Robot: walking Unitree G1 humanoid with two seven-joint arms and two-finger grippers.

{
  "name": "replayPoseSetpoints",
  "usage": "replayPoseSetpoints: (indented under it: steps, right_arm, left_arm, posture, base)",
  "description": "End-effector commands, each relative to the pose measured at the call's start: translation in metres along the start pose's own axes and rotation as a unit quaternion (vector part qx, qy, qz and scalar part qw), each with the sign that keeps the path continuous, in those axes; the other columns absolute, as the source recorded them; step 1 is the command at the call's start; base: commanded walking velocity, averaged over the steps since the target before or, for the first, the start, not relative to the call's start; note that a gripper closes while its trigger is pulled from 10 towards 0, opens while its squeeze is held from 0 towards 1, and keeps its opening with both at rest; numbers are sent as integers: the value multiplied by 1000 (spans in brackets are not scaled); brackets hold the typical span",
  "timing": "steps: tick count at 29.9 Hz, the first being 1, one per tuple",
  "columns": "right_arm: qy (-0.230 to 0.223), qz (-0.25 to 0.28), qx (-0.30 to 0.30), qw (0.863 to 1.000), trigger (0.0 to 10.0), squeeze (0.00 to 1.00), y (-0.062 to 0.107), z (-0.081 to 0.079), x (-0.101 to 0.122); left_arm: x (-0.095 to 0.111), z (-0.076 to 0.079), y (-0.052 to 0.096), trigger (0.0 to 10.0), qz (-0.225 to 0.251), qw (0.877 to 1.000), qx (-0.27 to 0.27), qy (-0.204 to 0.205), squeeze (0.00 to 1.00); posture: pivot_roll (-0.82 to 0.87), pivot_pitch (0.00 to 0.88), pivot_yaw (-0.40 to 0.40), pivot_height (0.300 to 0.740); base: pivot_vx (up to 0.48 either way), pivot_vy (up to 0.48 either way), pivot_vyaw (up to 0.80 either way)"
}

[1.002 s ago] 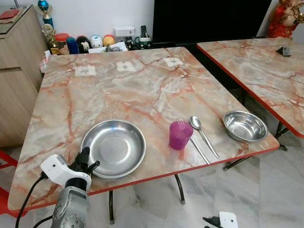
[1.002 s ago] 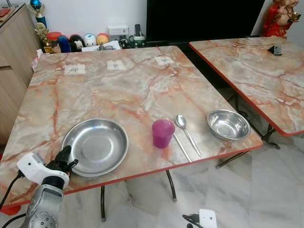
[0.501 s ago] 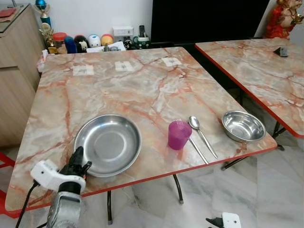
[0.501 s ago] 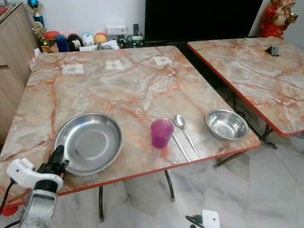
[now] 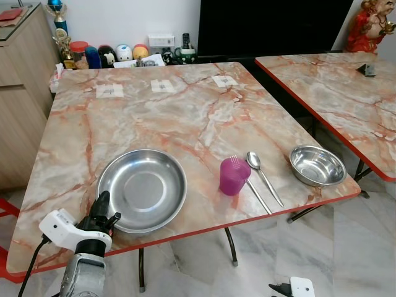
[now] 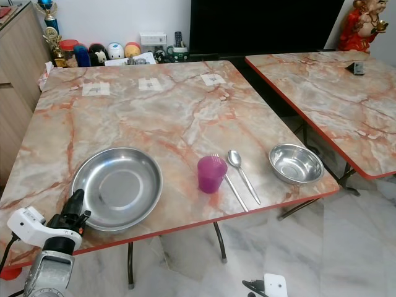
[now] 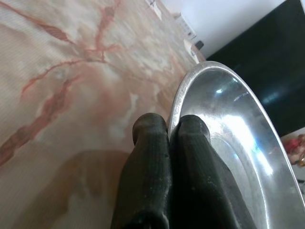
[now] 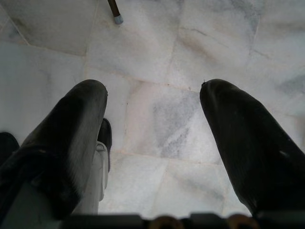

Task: Setting the table

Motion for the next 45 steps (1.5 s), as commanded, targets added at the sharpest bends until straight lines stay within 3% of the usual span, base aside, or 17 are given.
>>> replayPoseSetpoints:
  steps: [1, 6, 22, 34, 45]
  right_arm:
    - [-10, -7, -5, 1000, 10000, 0, 1, 3, -4]
    - [-1, -2, -12, 1000, 10000, 0, 0, 3, -2]
    - [-1, -1, -12, 1000, 10000, 0, 1, 9, -4]
    - [8, 3, -12, 1000, 10000, 0, 0, 4, 2]
    - [4, 7, -11, 1000, 10000, 0, 0, 3, 4]
  left_arm:
    - [2, 8, 2, 10000, 8, 1000, -15, -10, 0]
    - [3, 9, 1, 10000, 9, 1000, -17, -16, 0]
    - [3, 11, 1, 10000, 11, 999, -20, -23, 0]
    - [1, 11, 2, 10000, 9, 999, -20, -28, 0]
    - [1, 11, 2, 10000, 6, 999, -20, -32, 0]
  posture:
    - [128, 88, -100, 740]
    - [130, 92, -97, 740]
    - [128, 96, -97, 740]
    - [127, 98, -100, 740]
    - [127, 99, -99, 740]
  base:
    - [0, 0, 0]
    - [0, 0, 0]
    - [0, 0, 785]
    - [0, 0, 0]
    - [0, 0, 800]
Point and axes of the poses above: a point about 5 cm out from each wrist's last joint towards the gripper, its own y axis pointing back from the gripper into the wrist, its own x axis along the axis of the wrist's last joint, z = x × y, the point moved 2 cm from there along -y, pointing out of the wrist towards the gripper, and after that the axes turned 13 degrees about y, right-handed, at the moved point
